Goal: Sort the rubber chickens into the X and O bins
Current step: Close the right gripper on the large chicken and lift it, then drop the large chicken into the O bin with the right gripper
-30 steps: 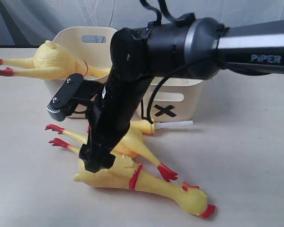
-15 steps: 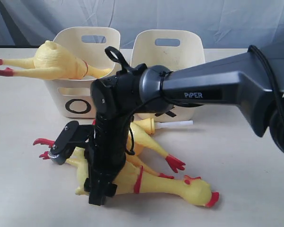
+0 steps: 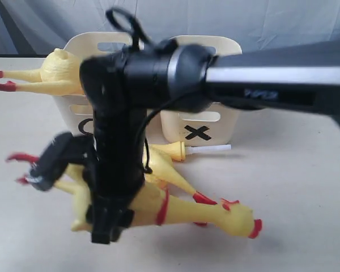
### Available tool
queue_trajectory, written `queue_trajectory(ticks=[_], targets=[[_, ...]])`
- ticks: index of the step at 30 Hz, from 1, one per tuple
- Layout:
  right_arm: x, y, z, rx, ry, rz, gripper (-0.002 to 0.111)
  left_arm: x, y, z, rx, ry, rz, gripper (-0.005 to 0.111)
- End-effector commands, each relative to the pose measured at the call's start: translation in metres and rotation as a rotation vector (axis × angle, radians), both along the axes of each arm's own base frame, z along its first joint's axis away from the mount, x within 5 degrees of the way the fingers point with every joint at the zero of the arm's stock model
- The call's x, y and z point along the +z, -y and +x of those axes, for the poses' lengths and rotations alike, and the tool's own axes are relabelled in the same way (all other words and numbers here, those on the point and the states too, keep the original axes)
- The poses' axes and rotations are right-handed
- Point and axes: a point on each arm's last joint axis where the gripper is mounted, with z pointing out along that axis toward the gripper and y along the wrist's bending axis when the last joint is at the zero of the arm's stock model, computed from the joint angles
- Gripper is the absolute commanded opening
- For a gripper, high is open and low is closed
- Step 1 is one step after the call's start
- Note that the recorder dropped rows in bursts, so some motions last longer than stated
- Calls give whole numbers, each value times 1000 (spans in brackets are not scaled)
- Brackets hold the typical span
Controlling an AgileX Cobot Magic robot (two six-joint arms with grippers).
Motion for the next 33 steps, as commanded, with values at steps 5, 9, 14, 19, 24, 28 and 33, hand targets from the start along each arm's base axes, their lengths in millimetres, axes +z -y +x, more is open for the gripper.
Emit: queue_trajectory(ticks=[5, 9, 14, 19, 24, 28, 33], targets=[[162, 7, -9, -41, 292, 552, -1, 2, 0, 0, -3, 23, 0, 0], [211, 8, 0, -136, 541, 870, -1, 2, 0, 0, -3, 23, 0, 0], [213, -11, 33, -204, 796, 1077, -1, 2, 0, 0, -3, 23, 0, 0], [155, -42, 90, -333, 1010, 1176, -1, 2, 0, 0, -3, 23, 0, 0], [77, -27, 158, -649, 913, 1081, 2, 2, 0, 0, -3, 23, 0, 0], [67, -13, 177, -830, 830, 1090, 66, 2, 0, 0, -3, 23, 0, 0], [87, -9, 173, -833, 854, 1132, 89, 2, 0, 0, -3, 23, 0, 0]])
